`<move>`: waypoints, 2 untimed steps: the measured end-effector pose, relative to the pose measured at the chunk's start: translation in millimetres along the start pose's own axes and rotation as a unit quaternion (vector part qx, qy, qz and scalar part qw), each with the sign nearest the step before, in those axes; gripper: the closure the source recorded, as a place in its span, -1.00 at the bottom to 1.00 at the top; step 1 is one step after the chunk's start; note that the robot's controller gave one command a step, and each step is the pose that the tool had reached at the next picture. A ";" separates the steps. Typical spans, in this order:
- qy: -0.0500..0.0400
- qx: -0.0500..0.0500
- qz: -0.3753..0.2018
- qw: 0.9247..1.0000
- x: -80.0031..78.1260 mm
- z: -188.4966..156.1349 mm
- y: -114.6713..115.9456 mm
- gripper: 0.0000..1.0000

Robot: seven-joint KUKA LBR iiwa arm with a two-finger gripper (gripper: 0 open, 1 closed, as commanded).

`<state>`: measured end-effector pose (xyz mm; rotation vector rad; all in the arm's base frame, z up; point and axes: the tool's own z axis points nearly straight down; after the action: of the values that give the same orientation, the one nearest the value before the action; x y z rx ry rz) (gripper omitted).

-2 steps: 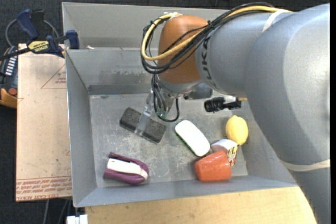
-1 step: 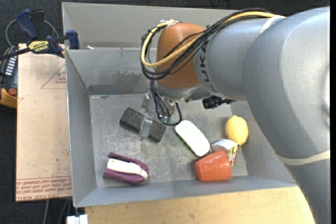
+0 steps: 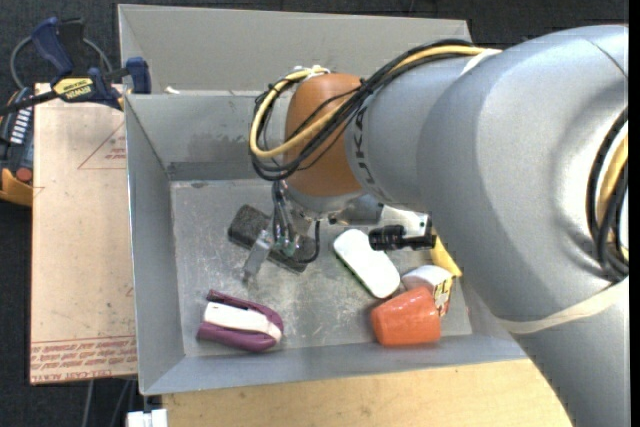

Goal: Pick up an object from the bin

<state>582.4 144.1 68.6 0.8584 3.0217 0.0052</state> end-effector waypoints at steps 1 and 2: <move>0.000 0.000 -0.081 0.997 -5.5 -1.6 -7.3 1.00; 0.000 0.000 -0.081 0.997 -5.5 -1.6 -7.3 1.00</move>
Offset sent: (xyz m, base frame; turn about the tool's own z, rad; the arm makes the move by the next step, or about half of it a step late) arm 0.0000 0.0000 0.0000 0.0000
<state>583.3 135.0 70.2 0.6117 3.0807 0.0057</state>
